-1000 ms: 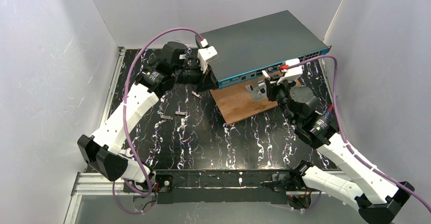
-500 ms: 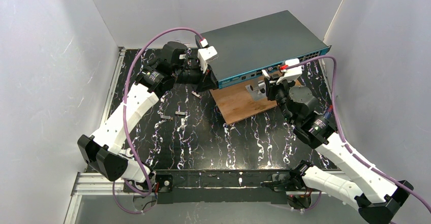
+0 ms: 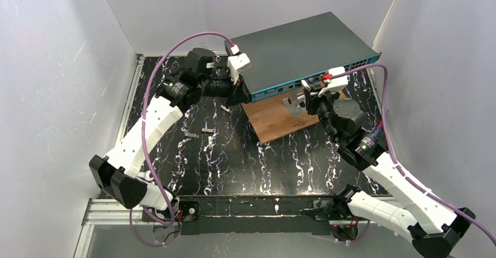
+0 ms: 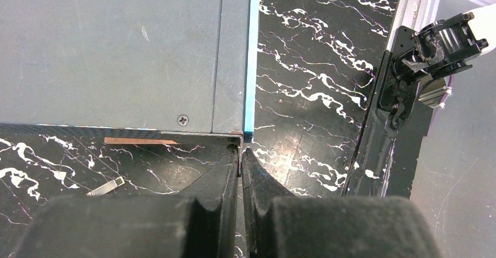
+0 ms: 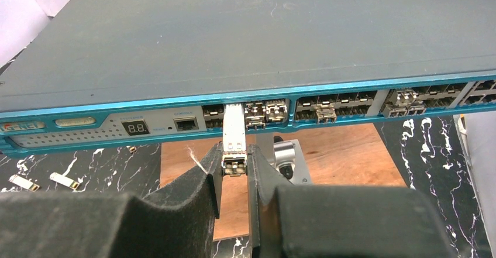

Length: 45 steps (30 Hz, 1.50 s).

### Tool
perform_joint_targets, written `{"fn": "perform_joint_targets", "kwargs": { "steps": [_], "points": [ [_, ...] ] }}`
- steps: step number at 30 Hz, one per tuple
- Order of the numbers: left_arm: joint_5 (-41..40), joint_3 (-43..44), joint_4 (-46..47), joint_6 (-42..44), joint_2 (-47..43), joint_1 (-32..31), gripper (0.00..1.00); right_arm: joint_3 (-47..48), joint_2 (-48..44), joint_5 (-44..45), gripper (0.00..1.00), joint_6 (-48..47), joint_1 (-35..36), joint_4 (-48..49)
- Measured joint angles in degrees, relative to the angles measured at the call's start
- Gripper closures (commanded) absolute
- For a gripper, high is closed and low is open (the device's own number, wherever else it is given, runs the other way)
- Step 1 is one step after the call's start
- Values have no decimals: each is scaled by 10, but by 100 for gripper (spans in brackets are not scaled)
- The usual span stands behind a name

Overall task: Insert the plug into the switch port
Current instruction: Pick up the plug from the center of the board, then insert the plug into the switch port.

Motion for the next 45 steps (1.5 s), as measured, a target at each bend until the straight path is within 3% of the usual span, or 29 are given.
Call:
{"fn": "perform_joint_targets", "kwargs": {
  "steps": [29, 45],
  "points": [
    [0, 0, -1, 0, 0, 0, 100, -37, 4, -37, 99, -16, -23, 44],
    [0, 0, -2, 1, 0, 0, 100, 24, 48, -52, 99, -16, -38, -5]
  ]
}}
